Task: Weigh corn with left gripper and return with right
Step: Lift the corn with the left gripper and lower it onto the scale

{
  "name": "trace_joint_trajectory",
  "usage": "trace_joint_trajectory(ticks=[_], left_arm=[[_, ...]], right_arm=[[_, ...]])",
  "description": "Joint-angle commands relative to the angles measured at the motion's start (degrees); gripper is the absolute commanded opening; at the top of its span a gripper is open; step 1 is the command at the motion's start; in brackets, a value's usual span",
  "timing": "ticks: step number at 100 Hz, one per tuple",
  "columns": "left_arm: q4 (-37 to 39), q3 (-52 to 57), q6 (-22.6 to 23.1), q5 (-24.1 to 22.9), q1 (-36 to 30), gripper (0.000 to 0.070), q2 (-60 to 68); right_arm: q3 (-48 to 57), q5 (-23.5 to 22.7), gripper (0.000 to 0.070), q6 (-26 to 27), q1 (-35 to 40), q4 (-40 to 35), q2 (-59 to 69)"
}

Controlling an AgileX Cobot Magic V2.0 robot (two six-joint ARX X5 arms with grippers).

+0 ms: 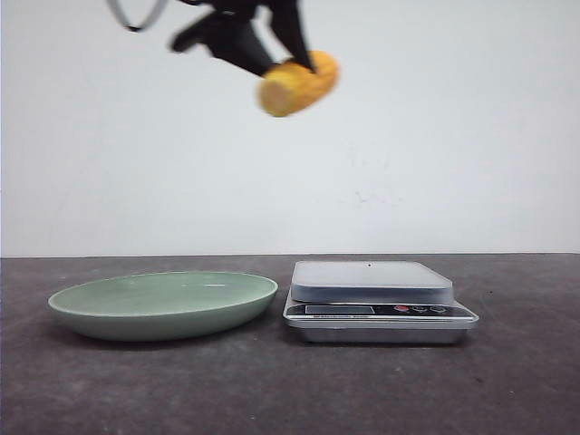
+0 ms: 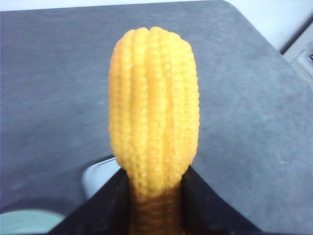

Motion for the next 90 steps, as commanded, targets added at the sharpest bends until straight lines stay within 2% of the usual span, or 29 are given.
trace_joint_trajectory(ticks=[1,29,46,58,90], left_arm=[[-0.3,2.8,-1.9,-0.1,-1.4,0.0009,4.8],[0.5,4.1,-8.6,-0.5,-2.5,0.0009,16.2],[0.7,4.1,-9.4,-0.5,-3.3,0.0014,19.1],[0.5,4.1,-10.0,-0.5,-3.5,0.012,20.6],[-1.3,4.1,-10.4,-0.4,-3.7,0.0123,22.8]], right_arm=[[1.2,-0.1,0.0493,-0.2,0.2,0.3,0.1],[1.2,0.0,0.0493,-0.2,0.2,-0.4,-0.3],[1.2,0.0,0.0493,-0.2,0.2,-1.3,-0.6],[1.2,0.0,0.0493,-0.2,0.2,-1.4,-0.6],[1.2,0.0,0.0493,-0.3,0.2,-1.6,-0.6]])
